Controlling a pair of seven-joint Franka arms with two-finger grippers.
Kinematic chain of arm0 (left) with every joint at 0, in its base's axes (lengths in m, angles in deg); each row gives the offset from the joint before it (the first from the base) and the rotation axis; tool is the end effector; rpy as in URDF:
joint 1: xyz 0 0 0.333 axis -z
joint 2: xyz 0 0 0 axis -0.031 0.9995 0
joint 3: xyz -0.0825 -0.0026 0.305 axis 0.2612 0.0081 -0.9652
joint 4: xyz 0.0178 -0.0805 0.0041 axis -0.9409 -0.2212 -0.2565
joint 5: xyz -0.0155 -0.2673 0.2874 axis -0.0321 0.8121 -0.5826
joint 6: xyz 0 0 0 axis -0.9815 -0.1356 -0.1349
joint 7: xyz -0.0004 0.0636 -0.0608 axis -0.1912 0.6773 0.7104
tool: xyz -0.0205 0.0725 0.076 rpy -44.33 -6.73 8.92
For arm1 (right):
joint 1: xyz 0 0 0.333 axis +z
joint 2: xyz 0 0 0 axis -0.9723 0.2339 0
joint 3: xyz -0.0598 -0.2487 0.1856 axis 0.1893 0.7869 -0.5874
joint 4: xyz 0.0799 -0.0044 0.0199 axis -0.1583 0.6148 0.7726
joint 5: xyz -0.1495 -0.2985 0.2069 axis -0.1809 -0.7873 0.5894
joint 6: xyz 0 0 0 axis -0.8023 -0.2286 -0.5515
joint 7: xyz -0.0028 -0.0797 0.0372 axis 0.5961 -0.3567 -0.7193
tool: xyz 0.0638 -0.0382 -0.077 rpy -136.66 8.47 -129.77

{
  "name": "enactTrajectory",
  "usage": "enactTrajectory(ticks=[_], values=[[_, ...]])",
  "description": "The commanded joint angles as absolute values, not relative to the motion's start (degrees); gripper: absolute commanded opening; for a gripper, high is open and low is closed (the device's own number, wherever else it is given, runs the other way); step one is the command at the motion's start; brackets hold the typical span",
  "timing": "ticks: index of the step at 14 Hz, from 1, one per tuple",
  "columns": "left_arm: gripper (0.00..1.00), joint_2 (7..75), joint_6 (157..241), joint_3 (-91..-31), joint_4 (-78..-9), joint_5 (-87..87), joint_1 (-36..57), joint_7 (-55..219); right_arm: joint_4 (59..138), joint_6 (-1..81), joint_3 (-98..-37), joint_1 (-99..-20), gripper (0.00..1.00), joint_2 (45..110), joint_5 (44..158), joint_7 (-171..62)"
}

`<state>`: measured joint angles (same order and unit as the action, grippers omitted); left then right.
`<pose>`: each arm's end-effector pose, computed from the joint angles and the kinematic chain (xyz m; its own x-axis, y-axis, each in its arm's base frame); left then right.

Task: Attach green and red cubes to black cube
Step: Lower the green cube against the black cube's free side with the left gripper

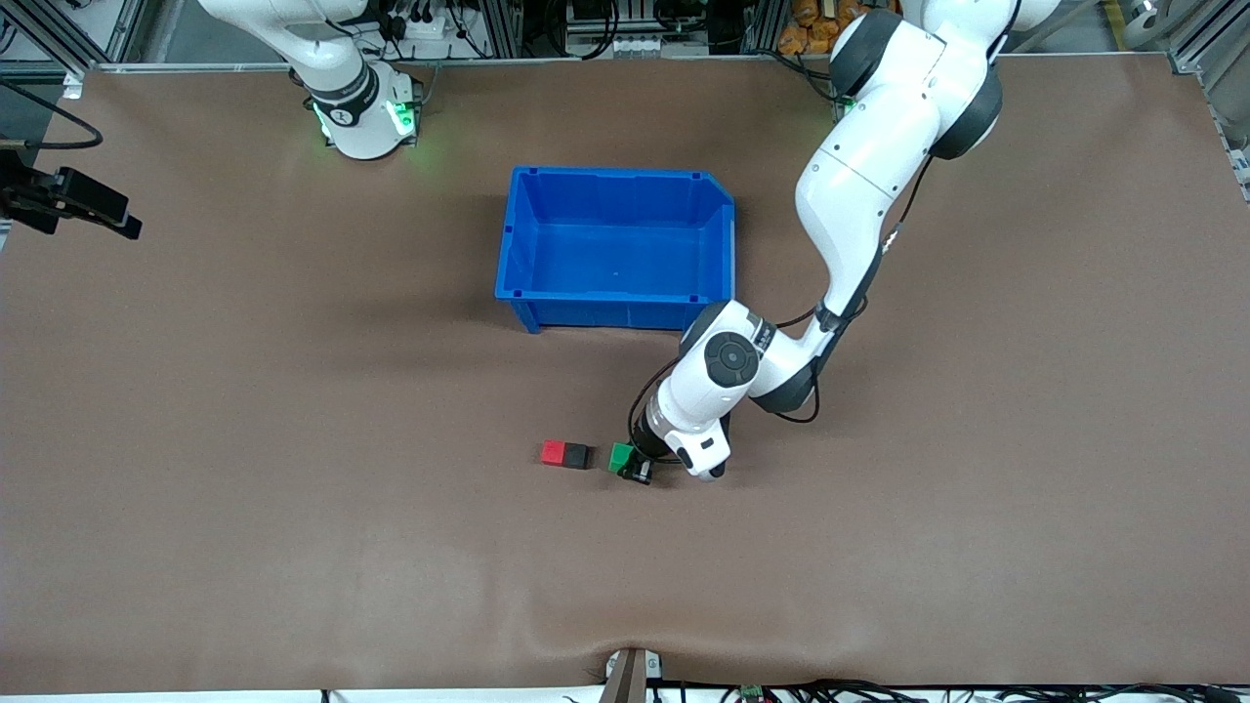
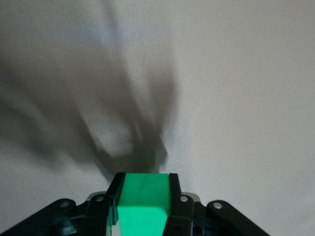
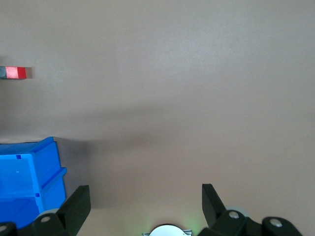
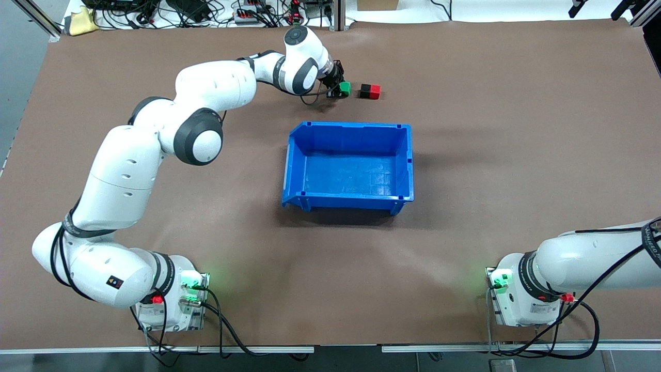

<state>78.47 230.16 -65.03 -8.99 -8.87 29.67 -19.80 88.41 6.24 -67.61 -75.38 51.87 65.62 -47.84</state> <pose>0.6362 -0.4759 0.1716 0.2653 0.9121 -0.3126 0.9470 -0.1856 0.2621 0.5264 -0.0340 0.6417 0.9913 -0.0967 -0.0889 -0.0997 -0.9946 -0.0300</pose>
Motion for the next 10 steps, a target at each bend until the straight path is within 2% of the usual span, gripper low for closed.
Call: enactTrajectory(ticks=[1, 10], values=[[0.0, 81.1, 231.9, -65.7, -4.8, -8.1, 31.2, -21.1, 87.2, 5.1, -67.8, -75.9, 1.0, 52.5, 65.2, -47.3], [0.0, 82.9, 234.9, -65.7, -4.1, -8.1, 33.2, -23.1, 87.1, 5.1, -67.7, -75.9, 1.0, 52.5, 65.1, -47.3]])
